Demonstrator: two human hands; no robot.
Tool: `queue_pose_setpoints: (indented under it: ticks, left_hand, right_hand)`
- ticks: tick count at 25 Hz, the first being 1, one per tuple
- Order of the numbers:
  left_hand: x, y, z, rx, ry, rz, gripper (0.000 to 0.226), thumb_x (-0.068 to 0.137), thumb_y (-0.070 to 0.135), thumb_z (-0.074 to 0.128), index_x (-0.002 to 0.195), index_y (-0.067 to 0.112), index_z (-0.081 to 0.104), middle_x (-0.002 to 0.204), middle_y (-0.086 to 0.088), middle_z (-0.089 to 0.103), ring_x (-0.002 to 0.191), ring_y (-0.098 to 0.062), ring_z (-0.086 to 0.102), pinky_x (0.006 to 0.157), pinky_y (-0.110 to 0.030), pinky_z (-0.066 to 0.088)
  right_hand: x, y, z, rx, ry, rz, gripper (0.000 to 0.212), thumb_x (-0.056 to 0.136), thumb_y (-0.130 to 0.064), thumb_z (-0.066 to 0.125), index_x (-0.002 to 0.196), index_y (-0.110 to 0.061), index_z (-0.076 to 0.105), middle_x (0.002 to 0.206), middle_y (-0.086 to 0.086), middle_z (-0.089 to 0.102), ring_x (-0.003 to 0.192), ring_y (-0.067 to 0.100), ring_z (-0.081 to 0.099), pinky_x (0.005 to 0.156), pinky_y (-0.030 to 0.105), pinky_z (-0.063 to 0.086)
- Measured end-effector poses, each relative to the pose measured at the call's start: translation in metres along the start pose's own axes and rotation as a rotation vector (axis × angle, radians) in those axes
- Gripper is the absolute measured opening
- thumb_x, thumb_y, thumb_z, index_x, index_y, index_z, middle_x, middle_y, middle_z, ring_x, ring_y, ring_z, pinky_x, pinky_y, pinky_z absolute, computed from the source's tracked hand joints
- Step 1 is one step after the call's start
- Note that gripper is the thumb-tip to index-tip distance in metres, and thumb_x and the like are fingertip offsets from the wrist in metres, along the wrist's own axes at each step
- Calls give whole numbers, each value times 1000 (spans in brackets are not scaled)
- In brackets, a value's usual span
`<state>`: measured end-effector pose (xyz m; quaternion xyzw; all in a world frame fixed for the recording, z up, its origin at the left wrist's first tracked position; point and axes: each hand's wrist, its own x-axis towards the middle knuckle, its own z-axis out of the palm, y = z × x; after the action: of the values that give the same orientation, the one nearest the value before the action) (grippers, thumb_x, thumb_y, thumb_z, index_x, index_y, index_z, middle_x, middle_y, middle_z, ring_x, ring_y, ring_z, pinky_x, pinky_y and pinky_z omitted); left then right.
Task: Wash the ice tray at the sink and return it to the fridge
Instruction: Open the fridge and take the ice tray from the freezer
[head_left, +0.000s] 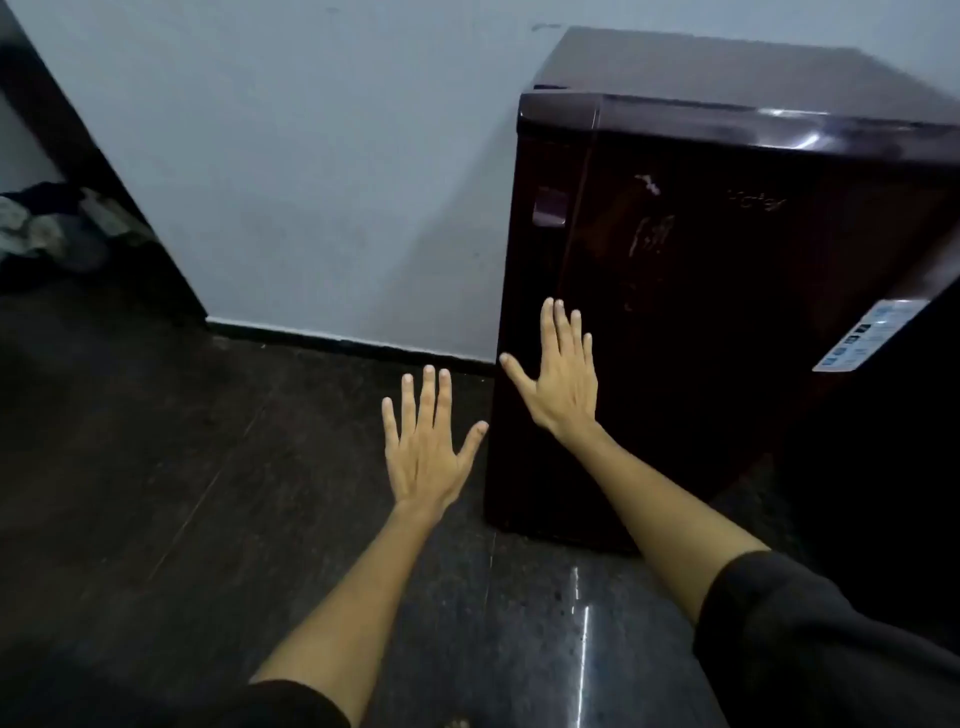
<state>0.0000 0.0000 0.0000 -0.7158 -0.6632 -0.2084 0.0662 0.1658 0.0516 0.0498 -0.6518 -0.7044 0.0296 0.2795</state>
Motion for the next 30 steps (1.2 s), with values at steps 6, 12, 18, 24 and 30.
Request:
queue_pose_setpoints:
  ticks: [6,12,18,24,30]
  left_hand:
    - [44,-11,-6,-92,53,17,76,92,63,14,148,13,11,156,-8,24,143,-28,15,114,-44,-5]
    - [64,-15,-5,-125,79,50,76,92,64,12,149,14,8,156,-8,21,144,-27,12,114,-44,-3]
    - [68,-13,-5,-134,91,76,76,92,62,17,149,14,7,157,-8,19,144,-26,8,114,-49,5]
    - [58,-3,-6,-143,67,126,76,92,62,17,149,14,6,157,-9,19,144,-25,9,114,-47,1]
    - [37,19,-19,-144,74,191,76,92,62,18,149,15,4,158,-9,17,144,-25,9,114,-47,-2]
  right_hand:
    - [53,-38,0,155,146,251,88,91,-41,54,150,-12,-5,154,14,23,118,29,55,85,40,54]
    - [82,-48,5,322,251,518,64,91,-27,59,141,-7,25,128,15,54,109,30,60,79,36,50]
    - [77,-45,8,305,304,506,41,90,-23,59,122,-6,39,101,11,64,85,25,68,66,33,57]
    - [28,-42,-5,347,312,413,34,90,-23,59,115,-7,41,96,7,64,78,19,67,62,31,57]
    - [-48,-32,-30,473,291,331,40,91,-25,59,124,-7,45,106,1,62,89,7,62,71,20,54]
